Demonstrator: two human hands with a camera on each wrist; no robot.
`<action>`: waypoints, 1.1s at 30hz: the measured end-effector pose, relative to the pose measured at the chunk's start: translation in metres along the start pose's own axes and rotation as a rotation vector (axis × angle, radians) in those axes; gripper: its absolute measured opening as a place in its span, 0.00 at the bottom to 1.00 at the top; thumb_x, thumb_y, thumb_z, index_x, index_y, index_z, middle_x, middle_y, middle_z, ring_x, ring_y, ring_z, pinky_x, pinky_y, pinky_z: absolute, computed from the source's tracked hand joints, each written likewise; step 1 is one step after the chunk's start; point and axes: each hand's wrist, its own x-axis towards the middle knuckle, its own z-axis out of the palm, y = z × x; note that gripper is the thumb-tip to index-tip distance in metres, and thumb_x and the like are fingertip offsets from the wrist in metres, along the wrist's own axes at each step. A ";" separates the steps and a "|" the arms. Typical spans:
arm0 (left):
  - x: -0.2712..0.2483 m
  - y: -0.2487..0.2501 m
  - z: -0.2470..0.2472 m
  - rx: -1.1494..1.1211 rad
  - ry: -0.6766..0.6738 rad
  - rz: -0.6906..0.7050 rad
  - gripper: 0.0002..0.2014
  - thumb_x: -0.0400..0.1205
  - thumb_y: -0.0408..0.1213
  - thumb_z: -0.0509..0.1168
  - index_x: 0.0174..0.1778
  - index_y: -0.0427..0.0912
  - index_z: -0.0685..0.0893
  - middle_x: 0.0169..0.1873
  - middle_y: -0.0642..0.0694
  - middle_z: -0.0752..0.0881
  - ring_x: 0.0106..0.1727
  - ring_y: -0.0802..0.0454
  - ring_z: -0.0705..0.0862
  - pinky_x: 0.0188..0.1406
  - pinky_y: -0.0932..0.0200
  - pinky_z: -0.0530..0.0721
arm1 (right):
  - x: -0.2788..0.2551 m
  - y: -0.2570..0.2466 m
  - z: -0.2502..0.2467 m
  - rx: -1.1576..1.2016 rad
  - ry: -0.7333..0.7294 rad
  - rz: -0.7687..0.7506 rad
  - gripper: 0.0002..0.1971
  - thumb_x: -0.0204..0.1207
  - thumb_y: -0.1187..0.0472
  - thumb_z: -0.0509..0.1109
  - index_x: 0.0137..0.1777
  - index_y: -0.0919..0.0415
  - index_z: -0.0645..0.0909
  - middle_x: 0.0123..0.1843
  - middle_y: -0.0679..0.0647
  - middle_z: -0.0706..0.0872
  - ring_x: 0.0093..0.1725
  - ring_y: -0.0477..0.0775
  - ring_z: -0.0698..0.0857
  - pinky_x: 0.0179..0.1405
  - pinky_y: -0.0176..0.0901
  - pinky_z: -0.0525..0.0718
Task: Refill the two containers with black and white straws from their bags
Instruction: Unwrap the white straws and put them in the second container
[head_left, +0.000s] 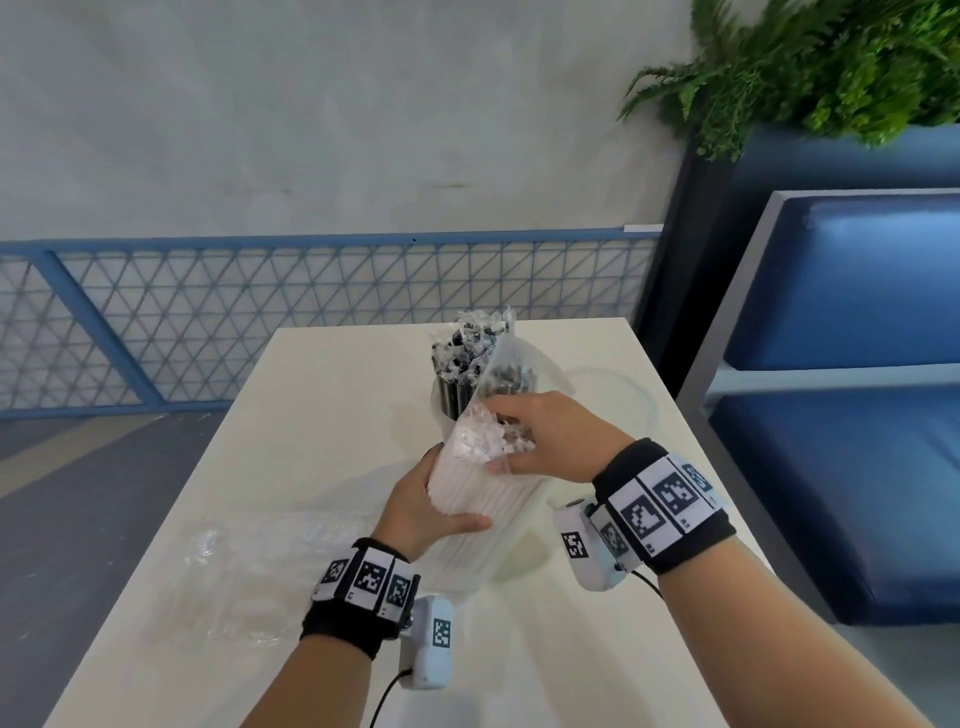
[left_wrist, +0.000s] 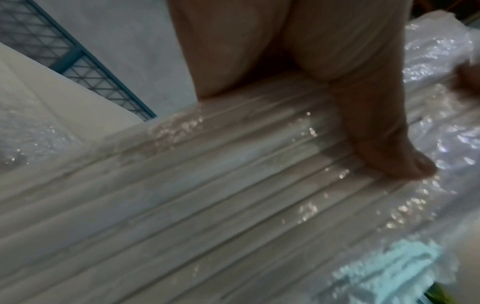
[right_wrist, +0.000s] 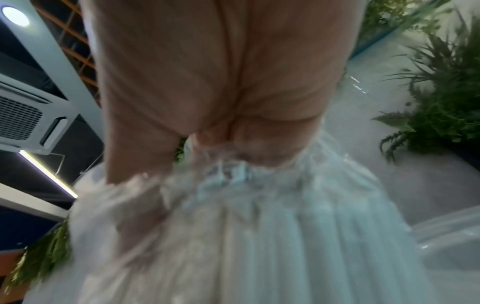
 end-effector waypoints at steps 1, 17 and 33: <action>0.001 0.000 0.000 -0.005 -0.010 0.000 0.37 0.56 0.34 0.84 0.58 0.58 0.76 0.51 0.57 0.85 0.54 0.63 0.83 0.49 0.67 0.81 | -0.001 0.001 -0.002 -0.004 -0.024 0.005 0.30 0.73 0.54 0.72 0.75 0.56 0.68 0.64 0.52 0.82 0.55 0.48 0.80 0.47 0.28 0.67; 0.006 0.011 0.003 0.022 -0.034 0.010 0.32 0.55 0.45 0.84 0.55 0.54 0.80 0.48 0.58 0.87 0.52 0.63 0.84 0.46 0.74 0.79 | 0.010 -0.005 0.012 -0.214 0.032 0.069 0.19 0.77 0.59 0.67 0.68 0.56 0.76 0.57 0.62 0.86 0.55 0.61 0.84 0.48 0.43 0.76; -0.002 0.024 0.008 -0.081 0.067 0.043 0.27 0.59 0.39 0.82 0.51 0.58 0.80 0.45 0.61 0.87 0.45 0.70 0.85 0.39 0.76 0.80 | 0.002 -0.008 0.028 0.555 0.816 0.220 0.34 0.63 0.55 0.80 0.67 0.54 0.68 0.63 0.50 0.73 0.62 0.45 0.74 0.56 0.20 0.69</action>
